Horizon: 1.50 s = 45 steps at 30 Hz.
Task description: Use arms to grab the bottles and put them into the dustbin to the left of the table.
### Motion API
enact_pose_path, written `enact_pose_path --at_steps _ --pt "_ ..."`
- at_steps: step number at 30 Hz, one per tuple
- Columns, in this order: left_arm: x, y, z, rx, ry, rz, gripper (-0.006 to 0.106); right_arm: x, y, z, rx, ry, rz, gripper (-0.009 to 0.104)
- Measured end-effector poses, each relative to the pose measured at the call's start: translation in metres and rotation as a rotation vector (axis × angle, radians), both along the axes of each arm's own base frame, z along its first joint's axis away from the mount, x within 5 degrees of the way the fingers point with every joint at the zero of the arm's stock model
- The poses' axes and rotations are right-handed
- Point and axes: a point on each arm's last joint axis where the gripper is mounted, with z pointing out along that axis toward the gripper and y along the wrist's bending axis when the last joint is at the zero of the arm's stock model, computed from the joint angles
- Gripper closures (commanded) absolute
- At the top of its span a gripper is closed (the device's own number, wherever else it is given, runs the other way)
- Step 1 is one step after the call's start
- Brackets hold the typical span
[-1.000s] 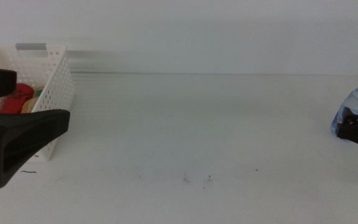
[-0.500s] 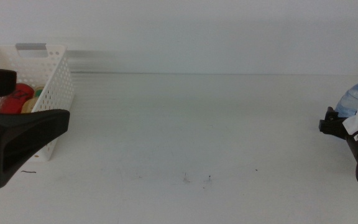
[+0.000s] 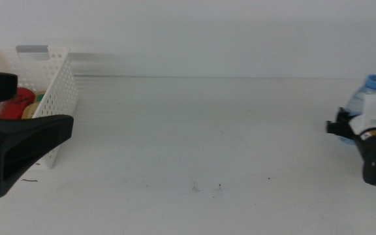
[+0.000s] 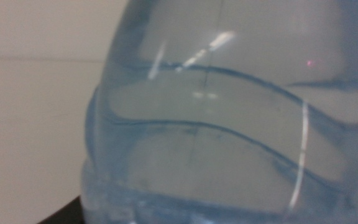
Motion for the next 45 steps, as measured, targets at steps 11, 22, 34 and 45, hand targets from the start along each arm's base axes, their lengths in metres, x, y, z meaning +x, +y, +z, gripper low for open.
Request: enact_pose_path --at_steps 11,22,34,45 --pt "0.000 0.000 0.000 0.000 0.000 0.000 0.007 0.009 0.207 0.089 0.007 -0.209 0.593 0.097" --pt "0.000 0.000 0.000 0.000 0.000 0.000 0.007 0.001 0.304 0.030 -0.033 -0.030 0.834 0.098" --pt "0.000 0.000 0.000 0.000 0.000 0.000 0.007 0.001 0.306 0.009 0.009 0.003 0.817 0.091" --pt "0.000 0.000 0.000 0.000 0.000 0.000 0.007 -0.005 0.302 0.008 0.069 0.094 0.798 0.003"
